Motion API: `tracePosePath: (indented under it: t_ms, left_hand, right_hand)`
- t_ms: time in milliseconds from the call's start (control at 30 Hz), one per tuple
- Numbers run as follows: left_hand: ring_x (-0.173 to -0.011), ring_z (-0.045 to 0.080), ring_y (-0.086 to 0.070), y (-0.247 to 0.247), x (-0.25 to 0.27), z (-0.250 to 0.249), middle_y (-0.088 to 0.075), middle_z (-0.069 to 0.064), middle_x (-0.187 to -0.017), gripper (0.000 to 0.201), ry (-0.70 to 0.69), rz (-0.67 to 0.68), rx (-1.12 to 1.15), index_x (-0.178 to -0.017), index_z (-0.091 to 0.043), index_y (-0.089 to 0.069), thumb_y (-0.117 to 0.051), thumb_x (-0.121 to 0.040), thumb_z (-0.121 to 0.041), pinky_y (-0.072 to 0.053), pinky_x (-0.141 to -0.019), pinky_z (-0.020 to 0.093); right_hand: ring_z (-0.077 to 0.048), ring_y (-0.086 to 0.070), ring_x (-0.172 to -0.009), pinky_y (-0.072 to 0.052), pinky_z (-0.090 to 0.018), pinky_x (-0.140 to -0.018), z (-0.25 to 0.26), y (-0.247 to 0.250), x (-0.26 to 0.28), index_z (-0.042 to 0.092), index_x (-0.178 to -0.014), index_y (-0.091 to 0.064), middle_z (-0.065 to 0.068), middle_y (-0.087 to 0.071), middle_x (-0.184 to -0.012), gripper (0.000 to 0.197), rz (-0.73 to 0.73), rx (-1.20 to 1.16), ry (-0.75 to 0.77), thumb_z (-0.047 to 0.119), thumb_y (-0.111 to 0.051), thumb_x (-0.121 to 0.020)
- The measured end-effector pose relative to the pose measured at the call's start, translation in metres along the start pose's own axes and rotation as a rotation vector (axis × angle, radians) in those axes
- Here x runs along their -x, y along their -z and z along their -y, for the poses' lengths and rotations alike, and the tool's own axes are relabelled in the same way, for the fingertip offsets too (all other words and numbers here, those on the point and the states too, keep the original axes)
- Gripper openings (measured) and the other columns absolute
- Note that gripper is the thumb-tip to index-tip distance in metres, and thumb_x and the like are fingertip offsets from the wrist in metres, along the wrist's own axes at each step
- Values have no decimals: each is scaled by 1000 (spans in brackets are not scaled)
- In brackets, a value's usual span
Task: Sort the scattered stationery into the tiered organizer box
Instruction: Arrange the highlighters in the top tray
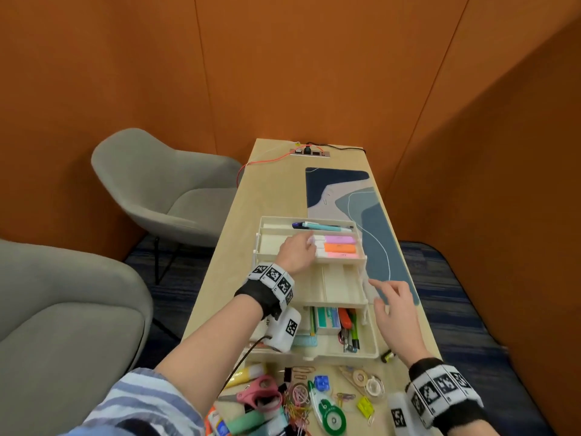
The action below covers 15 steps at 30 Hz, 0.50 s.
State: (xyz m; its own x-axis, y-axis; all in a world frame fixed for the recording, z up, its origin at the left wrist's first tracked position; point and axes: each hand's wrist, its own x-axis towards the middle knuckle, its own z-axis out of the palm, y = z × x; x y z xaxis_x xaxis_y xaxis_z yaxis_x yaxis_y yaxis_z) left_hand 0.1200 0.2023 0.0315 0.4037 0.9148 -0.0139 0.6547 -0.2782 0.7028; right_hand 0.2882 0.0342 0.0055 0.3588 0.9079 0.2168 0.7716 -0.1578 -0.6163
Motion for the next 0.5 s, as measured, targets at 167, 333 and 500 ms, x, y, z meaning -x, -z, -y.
tracePosePath:
  t_ms: [167, 333, 500]
  left_hand:
    - [-126, 16, -44, 10, 75, -1, -54, 2, -135, 40, -182, -187, 47, -137, -16, -48, -44, -97, -12, -33, -109, 33]
    - [-101, 3, -56, -4, 171, 32, -59, -10, -117, 27, -207, 27, 37, -123, -21, -57, -47, -97, -19, -47, -96, 25]
    - [-92, -1, -58, -4, 228, 87, -65, -11, -111, 24, -69, 320, -131, -119, -25, -59, -51, -97, -24, -49, -84, 16]
  right_hand:
    - [-11, -46, -99, -40, -30, -94, -23, -1, 82, 23, -119, -59, 4, -47, -102, 37, 25, -74, -111, 2, -50, -90]
    - [-3, -52, -85, -39, -16, -75, -35, -14, 141, 28, -107, -61, 7, -53, -96, 30, 178, -73, -174, 4, -51, -92]
    - [-2, -53, -90, -36, -8, -74, -32, -31, 169, 27, -93, -66, 14, -60, -95, 26, 381, -8, -109, 5, -52, -90]
